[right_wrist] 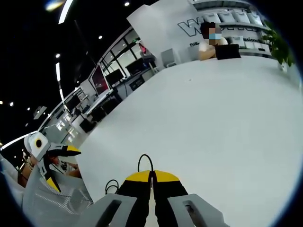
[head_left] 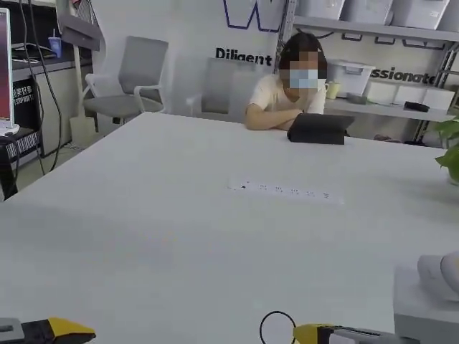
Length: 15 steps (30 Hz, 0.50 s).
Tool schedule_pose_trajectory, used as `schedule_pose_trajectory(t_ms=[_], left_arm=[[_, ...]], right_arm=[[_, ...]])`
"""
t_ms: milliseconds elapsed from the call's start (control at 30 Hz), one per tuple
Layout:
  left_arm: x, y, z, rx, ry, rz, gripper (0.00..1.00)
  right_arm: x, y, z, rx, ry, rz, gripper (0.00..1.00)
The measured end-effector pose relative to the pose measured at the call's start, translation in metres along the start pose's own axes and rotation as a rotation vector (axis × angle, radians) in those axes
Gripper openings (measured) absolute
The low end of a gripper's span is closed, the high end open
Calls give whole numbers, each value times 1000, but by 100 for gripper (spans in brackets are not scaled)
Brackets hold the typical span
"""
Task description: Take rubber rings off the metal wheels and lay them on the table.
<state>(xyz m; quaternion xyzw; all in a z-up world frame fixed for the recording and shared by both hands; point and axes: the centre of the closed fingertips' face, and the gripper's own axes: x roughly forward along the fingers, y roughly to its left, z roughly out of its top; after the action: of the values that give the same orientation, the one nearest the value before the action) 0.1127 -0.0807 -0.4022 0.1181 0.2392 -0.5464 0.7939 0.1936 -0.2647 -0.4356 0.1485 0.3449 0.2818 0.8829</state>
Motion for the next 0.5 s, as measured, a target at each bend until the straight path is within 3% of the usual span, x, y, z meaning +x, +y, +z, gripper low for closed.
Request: schedule_pose_trajectory(t_ms=[167,500], left_arm=[[0,2,1,-17,-14,6,79],[0,2,-3,-27,4,9,79]], right_arm=[[-3,0,3,13,-16,-1,0],[-7,0,11,38,-51,-1,0]])
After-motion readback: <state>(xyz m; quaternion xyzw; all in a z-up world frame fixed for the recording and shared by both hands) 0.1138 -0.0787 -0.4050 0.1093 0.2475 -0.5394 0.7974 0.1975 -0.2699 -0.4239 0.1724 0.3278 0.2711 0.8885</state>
